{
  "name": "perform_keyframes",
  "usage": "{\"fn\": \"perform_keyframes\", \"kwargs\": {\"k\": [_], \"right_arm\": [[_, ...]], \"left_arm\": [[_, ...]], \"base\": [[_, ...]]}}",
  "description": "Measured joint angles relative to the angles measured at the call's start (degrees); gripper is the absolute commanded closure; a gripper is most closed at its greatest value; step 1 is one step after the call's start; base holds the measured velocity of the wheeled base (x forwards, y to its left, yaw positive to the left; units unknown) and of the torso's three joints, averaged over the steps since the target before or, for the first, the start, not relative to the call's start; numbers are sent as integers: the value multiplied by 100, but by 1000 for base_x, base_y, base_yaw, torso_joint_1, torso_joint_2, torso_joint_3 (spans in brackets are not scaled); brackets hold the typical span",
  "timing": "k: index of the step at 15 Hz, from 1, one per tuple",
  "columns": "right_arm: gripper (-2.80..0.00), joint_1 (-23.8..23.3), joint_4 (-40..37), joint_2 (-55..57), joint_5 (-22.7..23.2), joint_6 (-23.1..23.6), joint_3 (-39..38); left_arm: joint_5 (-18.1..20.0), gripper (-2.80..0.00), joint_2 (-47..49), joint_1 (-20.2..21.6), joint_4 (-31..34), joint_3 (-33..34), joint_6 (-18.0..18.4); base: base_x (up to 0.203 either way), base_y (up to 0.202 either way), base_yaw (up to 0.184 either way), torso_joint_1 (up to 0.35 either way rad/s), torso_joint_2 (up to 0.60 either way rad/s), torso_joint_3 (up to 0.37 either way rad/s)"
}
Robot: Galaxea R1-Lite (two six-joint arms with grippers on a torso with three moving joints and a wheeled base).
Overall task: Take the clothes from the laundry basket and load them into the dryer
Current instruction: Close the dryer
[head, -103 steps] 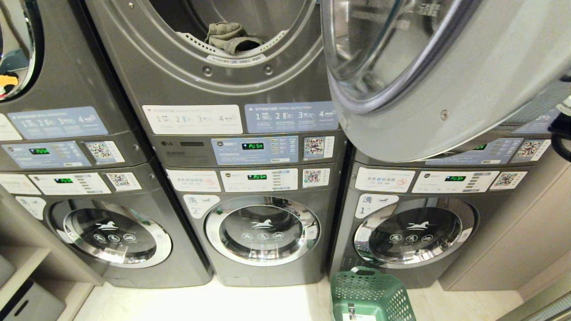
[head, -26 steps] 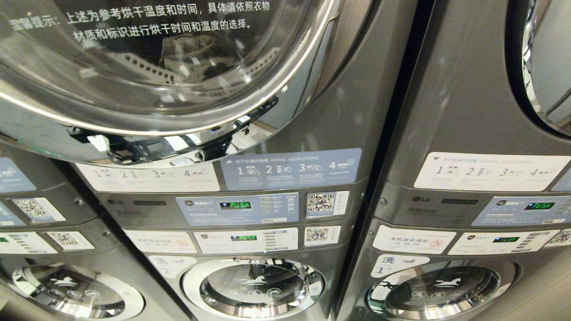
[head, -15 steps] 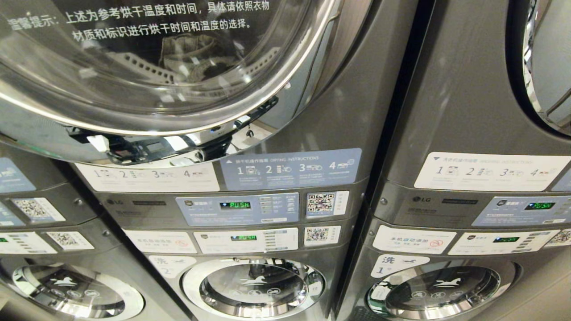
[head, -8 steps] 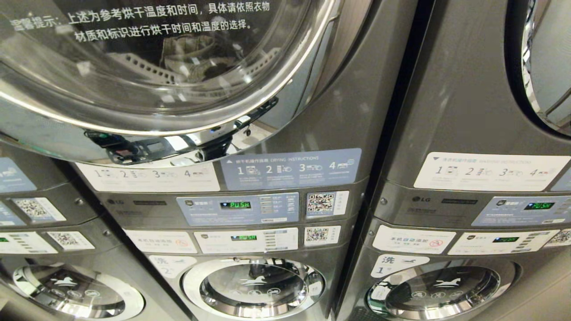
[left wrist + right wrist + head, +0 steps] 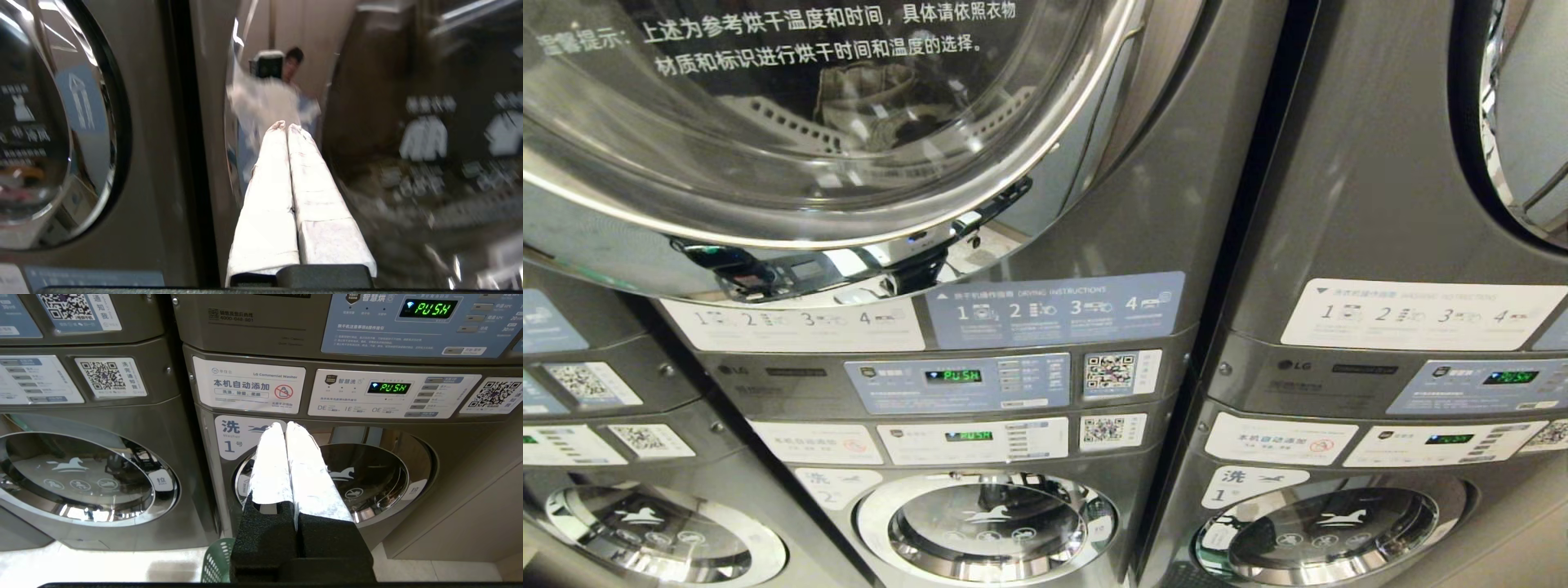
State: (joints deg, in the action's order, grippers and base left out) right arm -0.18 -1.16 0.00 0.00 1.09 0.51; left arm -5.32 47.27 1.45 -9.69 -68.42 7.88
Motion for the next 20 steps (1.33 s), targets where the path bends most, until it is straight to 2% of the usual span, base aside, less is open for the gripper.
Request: {"fn": "perform_keyframes", "kwargs": {"k": [3, 14, 20], "right_arm": [[0, 0, 0, 0, -1, -5, 1], [0, 0, 6, 0, 0, -12, 1], [0, 0, 12, 0, 0, -23, 0]], "left_arm": [[-90, 0, 677, 26, -122, -562, 111], [-106, 0, 1462, 33, -169, -652, 119], [-132, 0, 1934, 73, -571, -951, 118]], "base": [[0, 0, 0, 0, 0, 0], [0, 0, 0, 0, 0, 0], [0, 0, 0, 0, 0, 0]]}}
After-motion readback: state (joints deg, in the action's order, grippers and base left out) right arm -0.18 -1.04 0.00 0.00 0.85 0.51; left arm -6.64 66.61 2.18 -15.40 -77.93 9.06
